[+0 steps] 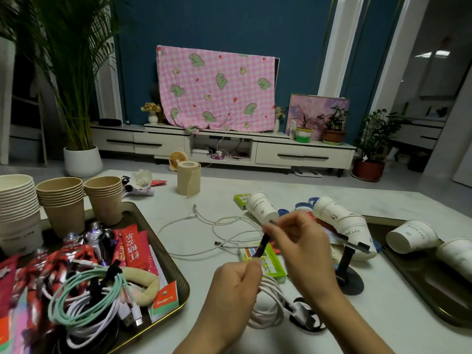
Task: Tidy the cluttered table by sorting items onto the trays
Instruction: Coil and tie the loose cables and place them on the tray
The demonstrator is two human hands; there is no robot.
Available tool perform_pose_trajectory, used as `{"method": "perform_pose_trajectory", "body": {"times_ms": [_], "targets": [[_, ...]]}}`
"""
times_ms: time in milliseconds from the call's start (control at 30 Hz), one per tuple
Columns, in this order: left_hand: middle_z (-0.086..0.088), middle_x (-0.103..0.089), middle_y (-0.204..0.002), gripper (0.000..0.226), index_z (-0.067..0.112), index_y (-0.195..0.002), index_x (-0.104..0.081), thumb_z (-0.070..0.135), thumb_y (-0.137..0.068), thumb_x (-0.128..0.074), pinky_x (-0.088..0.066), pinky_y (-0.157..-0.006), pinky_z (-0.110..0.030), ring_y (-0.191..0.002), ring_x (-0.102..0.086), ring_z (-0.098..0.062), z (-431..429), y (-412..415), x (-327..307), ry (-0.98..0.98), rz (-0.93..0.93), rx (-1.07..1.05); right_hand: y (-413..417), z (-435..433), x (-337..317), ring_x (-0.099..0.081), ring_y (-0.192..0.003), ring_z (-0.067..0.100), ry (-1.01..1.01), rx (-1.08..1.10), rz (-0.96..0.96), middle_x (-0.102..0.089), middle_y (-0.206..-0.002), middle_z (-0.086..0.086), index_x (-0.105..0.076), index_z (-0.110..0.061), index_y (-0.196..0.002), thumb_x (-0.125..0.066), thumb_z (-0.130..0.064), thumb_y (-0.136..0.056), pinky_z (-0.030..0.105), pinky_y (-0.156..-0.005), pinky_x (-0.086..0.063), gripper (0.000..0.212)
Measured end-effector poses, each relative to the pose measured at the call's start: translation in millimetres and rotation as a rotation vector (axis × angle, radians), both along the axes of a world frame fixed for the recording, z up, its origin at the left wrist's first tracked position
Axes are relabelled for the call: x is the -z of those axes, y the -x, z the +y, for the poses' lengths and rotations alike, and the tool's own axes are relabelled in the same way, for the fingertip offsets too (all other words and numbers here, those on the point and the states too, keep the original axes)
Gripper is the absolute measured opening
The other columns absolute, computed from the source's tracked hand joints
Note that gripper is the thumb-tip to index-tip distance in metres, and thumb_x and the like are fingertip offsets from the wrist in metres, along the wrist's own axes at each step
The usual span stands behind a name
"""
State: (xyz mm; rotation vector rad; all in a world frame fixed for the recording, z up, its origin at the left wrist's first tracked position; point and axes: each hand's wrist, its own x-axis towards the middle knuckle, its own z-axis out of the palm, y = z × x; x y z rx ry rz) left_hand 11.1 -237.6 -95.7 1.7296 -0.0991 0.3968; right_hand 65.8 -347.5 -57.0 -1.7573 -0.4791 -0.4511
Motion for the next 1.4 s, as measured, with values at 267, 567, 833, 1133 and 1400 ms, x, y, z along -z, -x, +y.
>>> {"method": "perform_pose_trajectory", "body": {"times_ms": [267, 567, 833, 1133, 1400], "targets": [[0.003, -0.032, -0.048, 0.039, 0.017, -0.048, -0.038, 0.041, -0.079, -0.039, -0.025, -0.052, -0.027, -0.05, -0.029, -0.01, 5, 4, -7, -0.123, -0.087, -0.072, 5, -7, 12, -0.062, -0.057, 0.006, 0.289, -0.099, 0.013, -0.066, -0.063, 0.0, -0.055, -0.015, -0.074, -0.072, -0.01, -0.08, 0.022, -0.058, -0.052, 0.018], [0.005, -0.038, -0.046, 0.051, 0.018, -0.046, -0.044, 0.025, -0.096, -0.043, -0.028, -0.051, -0.026, -0.049, -0.033, -0.009, 11, -1, -2, -0.097, -0.071, -0.114, 17, -4, 1, -0.066, -0.06, 0.014, 0.076, -0.262, 0.209, -0.069, -0.069, 0.008, -0.059, -0.009, -0.072, -0.074, -0.001, -0.073, 0.018, -0.055, -0.051, 0.017], [0.009, -0.046, -0.045, 0.044, 0.02, -0.053, -0.044, 0.034, -0.094, -0.043, -0.03, -0.046, -0.016, -0.046, -0.039, -0.004, 8, -4, 6, -0.108, 0.003, -0.196, 22, -4, 6, -0.06, -0.05, 0.011, -0.186, -0.311, 0.58, -0.065, -0.057, 0.004, -0.06, 0.0, -0.077, -0.072, -0.009, -0.077, 0.019, -0.05, -0.049, 0.014], [0.007, -0.049, -0.042, 0.051, 0.016, -0.054, -0.055, 0.057, -0.076, -0.035, -0.033, -0.048, -0.015, -0.044, -0.041, -0.003, 5, -2, 3, -0.076, 0.012, -0.095, 25, -4, 13, -0.054, -0.046, 0.007, -0.23, -0.267, 0.627, -0.057, -0.05, -0.004, -0.06, -0.005, -0.075, -0.071, -0.017, -0.078, 0.019, -0.049, -0.046, 0.016], [0.003, -0.046, -0.048, 0.048, 0.011, -0.058, -0.06, 0.04, -0.092, -0.044, -0.029, -0.048, -0.02, -0.046, -0.034, -0.007, 4, -4, 8, -0.145, -0.004, -0.25, 34, -4, 15, -0.066, -0.067, 0.014, -0.199, -0.339, 0.535, -0.07, -0.072, 0.006, -0.068, -0.007, -0.083, -0.072, -0.021, -0.07, 0.014, -0.057, -0.049, 0.02]]}}
